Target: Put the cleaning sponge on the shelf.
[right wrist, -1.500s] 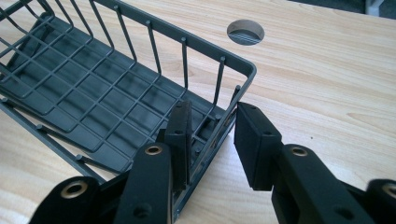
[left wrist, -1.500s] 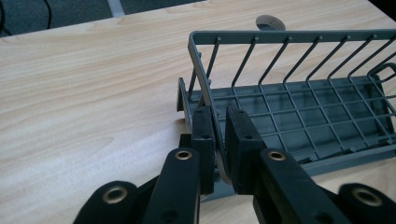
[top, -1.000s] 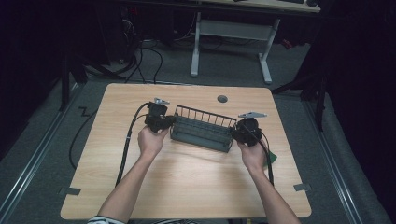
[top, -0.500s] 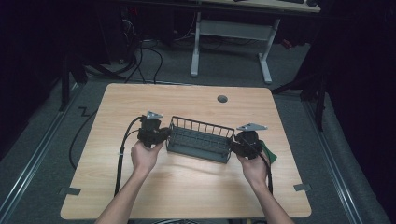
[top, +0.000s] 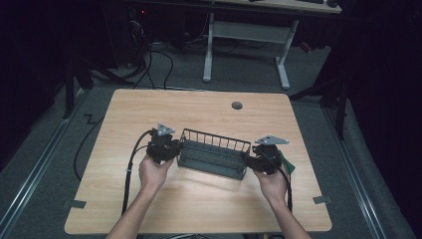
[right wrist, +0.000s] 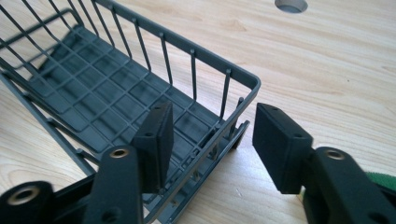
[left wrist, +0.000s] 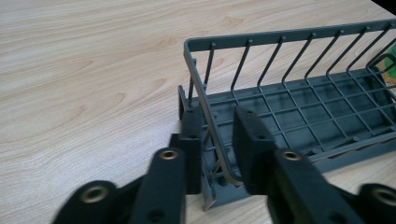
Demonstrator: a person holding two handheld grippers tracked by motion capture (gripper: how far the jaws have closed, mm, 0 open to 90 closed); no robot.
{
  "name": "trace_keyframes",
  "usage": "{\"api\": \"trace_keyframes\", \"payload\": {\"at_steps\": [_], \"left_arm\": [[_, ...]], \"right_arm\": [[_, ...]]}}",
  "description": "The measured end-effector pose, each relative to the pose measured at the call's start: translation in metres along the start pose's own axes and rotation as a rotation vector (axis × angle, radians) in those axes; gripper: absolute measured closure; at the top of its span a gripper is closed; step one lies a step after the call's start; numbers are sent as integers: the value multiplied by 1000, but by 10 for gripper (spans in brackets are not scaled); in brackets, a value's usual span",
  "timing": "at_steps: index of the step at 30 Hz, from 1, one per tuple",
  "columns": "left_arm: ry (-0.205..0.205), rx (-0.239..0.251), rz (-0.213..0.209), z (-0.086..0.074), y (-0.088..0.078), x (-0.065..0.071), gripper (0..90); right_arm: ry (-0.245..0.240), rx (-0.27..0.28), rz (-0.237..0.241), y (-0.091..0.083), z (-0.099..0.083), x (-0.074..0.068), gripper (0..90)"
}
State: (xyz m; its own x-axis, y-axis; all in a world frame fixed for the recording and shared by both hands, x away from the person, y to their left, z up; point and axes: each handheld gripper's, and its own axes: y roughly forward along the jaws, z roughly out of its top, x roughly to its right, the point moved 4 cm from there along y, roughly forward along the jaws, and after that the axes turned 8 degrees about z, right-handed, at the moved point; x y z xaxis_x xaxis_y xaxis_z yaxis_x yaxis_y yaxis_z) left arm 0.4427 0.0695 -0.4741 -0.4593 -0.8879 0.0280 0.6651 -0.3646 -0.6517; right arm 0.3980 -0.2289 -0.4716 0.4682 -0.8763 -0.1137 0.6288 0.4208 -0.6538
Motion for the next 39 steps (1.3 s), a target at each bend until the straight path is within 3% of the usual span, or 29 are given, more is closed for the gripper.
{"api": "trace_keyframes", "payload": {"at_steps": [6,10,14,19,28,31,36,39], "left_arm": [[-26,24,-9,-3,-4,-6,464],[-25,54,-24,-5,-11,-7,401],[-10,75,-29,-8,-19,-9,375],[-8,104,-32,-13,-28,-11,365],[-49,130,-23,-24,-40,-27,350],[-55,128,-19,-31,-42,-33,329],[-89,94,26,-58,-43,-54,313],[-98,80,40,-68,-42,-58,311]], "right_arm": [[47,36,42,-5,-4,9,427],[44,68,64,-12,-6,10,421],[44,93,72,-17,-7,11,427],[30,168,79,-26,-9,15,429],[34,213,67,-38,-16,31,389],[31,200,69,-41,-22,40,382],[38,138,65,-42,-34,54,355],[32,125,50,-43,-41,61,347]]}}
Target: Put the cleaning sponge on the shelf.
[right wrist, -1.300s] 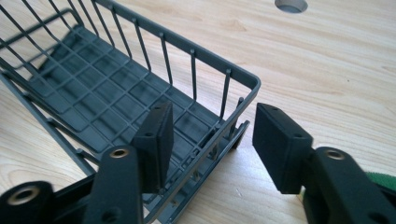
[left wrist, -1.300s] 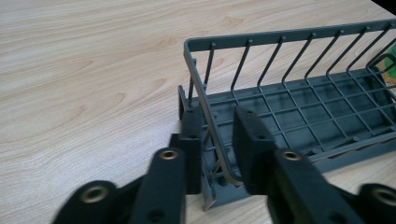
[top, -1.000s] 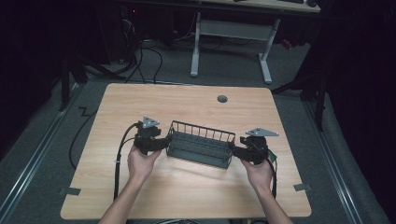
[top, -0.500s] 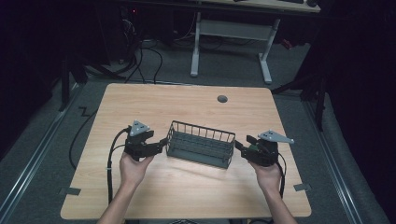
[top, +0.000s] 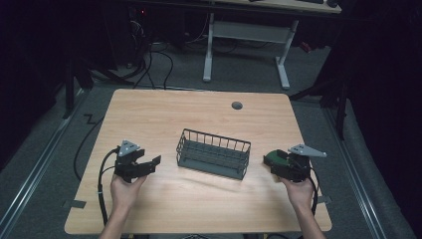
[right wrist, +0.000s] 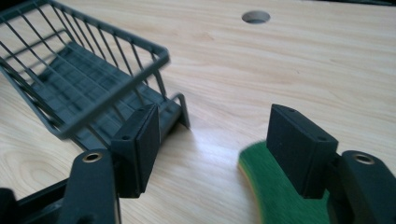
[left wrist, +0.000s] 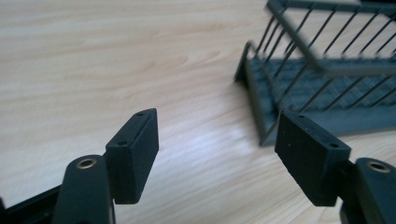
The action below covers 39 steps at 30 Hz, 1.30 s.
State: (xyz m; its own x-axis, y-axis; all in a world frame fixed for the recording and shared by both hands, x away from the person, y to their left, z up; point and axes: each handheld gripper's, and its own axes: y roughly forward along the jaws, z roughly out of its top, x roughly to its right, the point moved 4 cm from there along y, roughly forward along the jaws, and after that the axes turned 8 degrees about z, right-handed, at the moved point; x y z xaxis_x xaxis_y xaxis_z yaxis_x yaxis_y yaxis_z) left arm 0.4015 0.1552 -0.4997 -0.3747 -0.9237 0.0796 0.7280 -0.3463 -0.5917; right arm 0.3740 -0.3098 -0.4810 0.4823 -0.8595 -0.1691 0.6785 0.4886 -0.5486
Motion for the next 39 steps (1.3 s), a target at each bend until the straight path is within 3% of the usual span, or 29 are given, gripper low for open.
{"api": "trace_keyframes", "payload": {"at_steps": [9,13,15,17,18,28,39], "left_arm": [[-12,-55,54,-33,7,-16,308],[1,-87,103,-44,13,-21,309],[-27,-91,123,-52,17,-24,310],[-36,-96,124,-54,19,-25,310],[-31,-88,147,-58,22,-27,309],[45,-100,206,-57,27,-21,272],[37,-100,203,-58,27,-20,254]], "right_arm": [[31,4,-41,-7,-19,21,336],[9,-5,-61,-7,-22,25,310],[-5,-21,-65,-3,-25,28,289],[0,-50,-66,1,-27,30,269],[-1,-64,-68,4,-28,31,260],[-26,-128,-118,23,-27,44,224],[-27,-173,-117,34,-29,53,185]]}}
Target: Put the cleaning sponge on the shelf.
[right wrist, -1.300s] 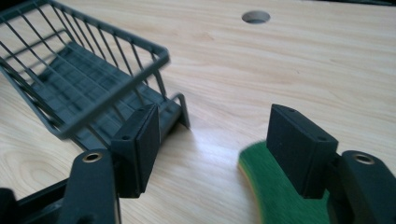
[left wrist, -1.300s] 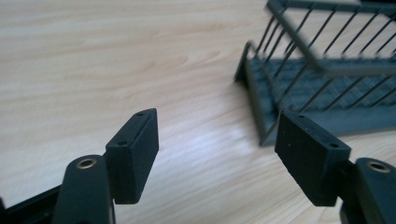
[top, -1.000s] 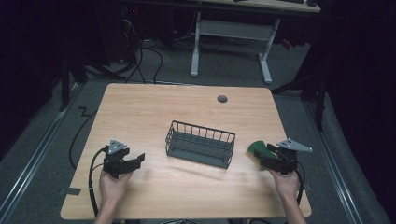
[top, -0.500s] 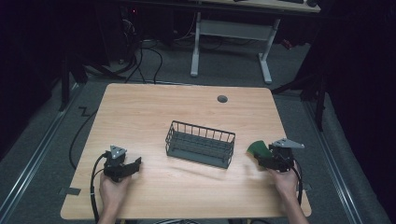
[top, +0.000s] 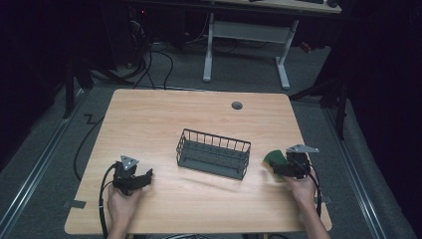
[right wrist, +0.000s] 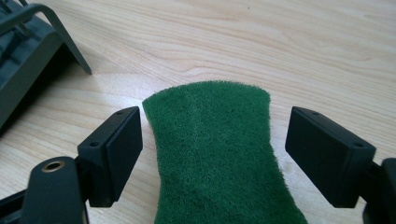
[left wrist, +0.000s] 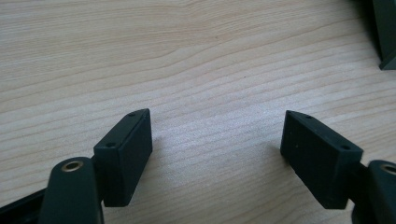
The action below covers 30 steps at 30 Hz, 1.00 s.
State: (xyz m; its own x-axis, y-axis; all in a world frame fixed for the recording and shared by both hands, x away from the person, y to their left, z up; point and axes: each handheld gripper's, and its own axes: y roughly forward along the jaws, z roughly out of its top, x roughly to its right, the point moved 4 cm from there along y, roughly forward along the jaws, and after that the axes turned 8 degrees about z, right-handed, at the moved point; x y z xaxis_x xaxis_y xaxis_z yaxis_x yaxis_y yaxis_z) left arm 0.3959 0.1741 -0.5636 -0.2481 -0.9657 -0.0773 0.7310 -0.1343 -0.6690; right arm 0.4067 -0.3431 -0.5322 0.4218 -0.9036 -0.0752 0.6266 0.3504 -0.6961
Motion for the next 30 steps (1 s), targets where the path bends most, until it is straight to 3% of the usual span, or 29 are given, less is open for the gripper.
{"api": "trace_keyframes", "payload": {"at_steps": [4,7,17,30], "left_arm": [[0,0,0,0,0,0,254],[-1,0,-1,0,0,0,254],[-4,1,-3,0,0,0,254],[-3,1,-1,0,0,0,257]], "right_arm": [[16,-35,16,7,-2,3,197],[-2,-55,13,9,-5,3,236],[-23,-41,31,7,-8,4,283],[-9,-13,63,1,-5,2,297]]}}
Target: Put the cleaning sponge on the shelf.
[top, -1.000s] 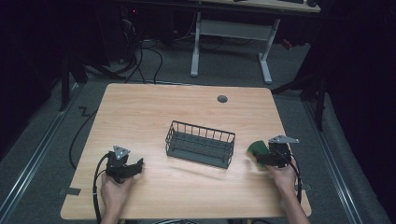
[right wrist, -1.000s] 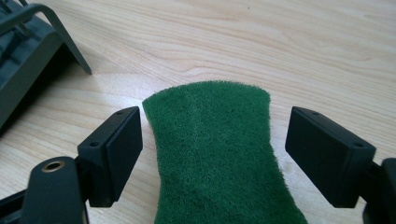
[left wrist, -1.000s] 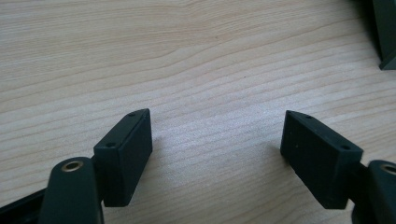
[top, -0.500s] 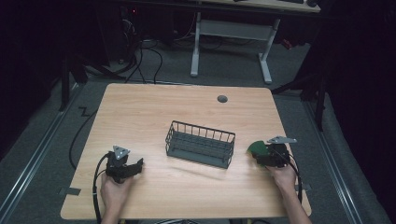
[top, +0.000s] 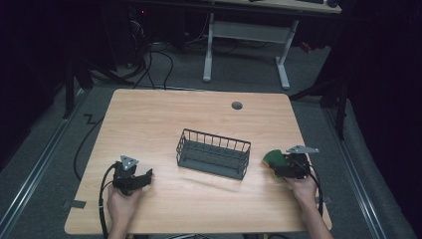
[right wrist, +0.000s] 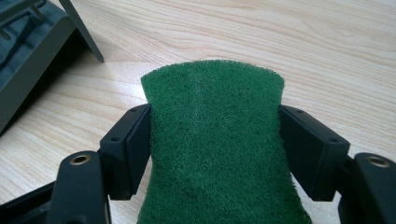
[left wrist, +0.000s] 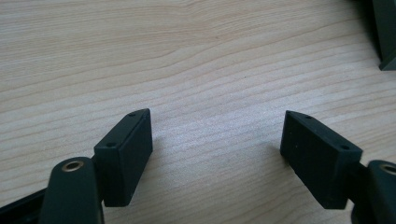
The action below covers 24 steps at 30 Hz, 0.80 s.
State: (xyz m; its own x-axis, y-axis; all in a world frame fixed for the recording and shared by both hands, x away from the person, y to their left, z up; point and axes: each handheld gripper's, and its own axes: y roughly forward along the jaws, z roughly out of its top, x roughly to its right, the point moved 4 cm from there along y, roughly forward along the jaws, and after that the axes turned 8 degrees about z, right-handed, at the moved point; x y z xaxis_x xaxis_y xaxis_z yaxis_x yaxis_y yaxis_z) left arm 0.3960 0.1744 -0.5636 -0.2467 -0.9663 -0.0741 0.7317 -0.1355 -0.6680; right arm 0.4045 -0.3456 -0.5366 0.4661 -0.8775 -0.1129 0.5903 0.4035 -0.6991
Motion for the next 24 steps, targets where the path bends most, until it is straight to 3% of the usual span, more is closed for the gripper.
{"api": "trace_keyframes", "payload": {"at_steps": [15,24], "left_arm": [[0,0,0,0,0,0,258],[1,0,1,0,0,0,258]], "right_arm": [[3,29,41,-15,4,-9,302],[-16,73,52,-36,19,-18,303]]}}
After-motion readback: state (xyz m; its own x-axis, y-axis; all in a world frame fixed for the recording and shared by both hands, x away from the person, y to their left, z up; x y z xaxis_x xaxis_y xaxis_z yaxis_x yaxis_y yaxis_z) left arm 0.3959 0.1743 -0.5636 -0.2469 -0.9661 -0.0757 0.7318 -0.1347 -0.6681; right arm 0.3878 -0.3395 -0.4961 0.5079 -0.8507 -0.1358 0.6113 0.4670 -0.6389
